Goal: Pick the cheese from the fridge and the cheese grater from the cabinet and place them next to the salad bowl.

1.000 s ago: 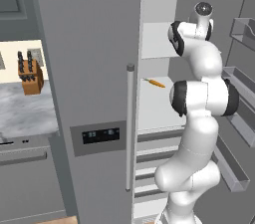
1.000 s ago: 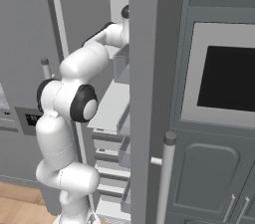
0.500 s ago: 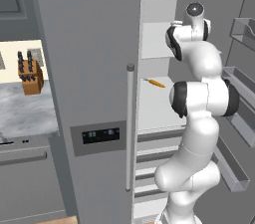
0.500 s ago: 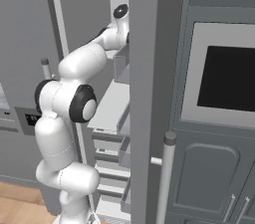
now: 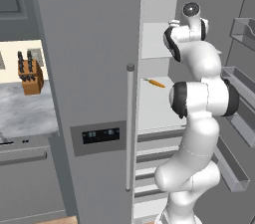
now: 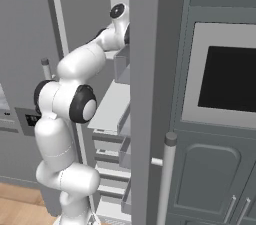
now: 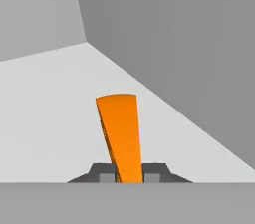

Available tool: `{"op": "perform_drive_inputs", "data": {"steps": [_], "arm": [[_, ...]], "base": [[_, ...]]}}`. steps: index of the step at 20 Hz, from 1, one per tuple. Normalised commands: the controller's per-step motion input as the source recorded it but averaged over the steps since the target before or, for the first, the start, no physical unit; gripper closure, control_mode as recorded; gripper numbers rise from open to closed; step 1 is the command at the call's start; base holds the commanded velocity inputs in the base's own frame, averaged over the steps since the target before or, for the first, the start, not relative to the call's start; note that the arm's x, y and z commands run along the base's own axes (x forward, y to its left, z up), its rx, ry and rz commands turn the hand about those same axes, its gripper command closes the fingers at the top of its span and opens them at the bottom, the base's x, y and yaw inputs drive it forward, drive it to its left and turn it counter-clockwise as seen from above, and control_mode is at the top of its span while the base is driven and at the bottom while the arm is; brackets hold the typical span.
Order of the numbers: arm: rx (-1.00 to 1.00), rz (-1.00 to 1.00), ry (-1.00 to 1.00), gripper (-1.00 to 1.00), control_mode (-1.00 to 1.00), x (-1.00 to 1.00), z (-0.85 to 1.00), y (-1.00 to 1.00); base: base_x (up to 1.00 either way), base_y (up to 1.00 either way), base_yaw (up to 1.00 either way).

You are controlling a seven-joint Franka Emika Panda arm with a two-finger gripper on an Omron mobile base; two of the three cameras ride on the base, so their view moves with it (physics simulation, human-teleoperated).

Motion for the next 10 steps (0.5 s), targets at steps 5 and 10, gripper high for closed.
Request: {"op": "perform_drive_inputs", "data": {"steps": [5,10], "arm": [[0.0,0.0,0.0,1.0,-1.0,-0.12,0.03,0.15],[-0.01,0.0,-0.09,1.0,-1.0,-0.52,0.03,0.34]], "base": [[0.0,0.0,0.0],[0.0,0.0,0.0]]}}
